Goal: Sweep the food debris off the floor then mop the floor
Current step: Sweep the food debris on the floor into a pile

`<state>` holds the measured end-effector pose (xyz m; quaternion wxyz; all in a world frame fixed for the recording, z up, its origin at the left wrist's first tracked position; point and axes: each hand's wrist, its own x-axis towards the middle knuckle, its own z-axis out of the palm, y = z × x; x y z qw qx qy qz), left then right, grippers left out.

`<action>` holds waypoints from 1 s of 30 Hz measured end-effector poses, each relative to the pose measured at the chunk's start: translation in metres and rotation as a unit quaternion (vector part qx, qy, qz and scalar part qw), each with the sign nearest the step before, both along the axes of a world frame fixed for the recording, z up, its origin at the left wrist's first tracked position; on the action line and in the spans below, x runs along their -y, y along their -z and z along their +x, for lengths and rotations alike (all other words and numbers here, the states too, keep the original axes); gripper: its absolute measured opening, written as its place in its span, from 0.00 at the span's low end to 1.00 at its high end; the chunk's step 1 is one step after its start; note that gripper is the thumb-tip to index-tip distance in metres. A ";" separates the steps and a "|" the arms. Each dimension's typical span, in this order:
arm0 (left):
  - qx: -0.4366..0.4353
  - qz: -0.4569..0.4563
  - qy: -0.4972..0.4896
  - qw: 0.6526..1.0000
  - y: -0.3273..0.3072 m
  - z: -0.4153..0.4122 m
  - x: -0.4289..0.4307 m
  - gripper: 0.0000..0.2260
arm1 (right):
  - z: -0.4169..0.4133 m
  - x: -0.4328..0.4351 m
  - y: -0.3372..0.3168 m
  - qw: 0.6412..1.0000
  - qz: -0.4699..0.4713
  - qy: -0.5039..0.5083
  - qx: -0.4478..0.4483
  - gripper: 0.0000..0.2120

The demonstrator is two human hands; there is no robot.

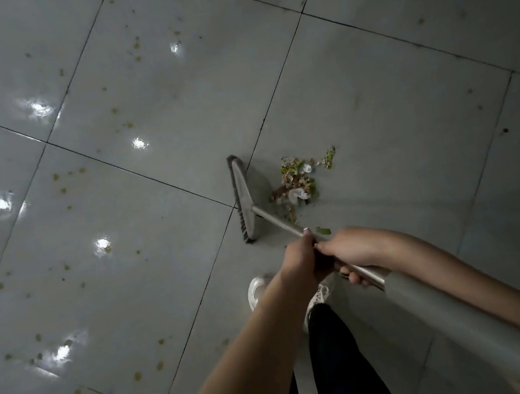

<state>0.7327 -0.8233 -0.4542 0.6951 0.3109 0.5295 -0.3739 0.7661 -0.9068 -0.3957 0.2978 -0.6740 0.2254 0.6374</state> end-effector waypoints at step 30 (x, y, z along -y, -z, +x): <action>0.089 -0.073 -0.017 0.993 -0.083 0.056 0.030 0.17 | 0.078 0.048 -0.099 0.998 0.022 0.029 -0.049 0.22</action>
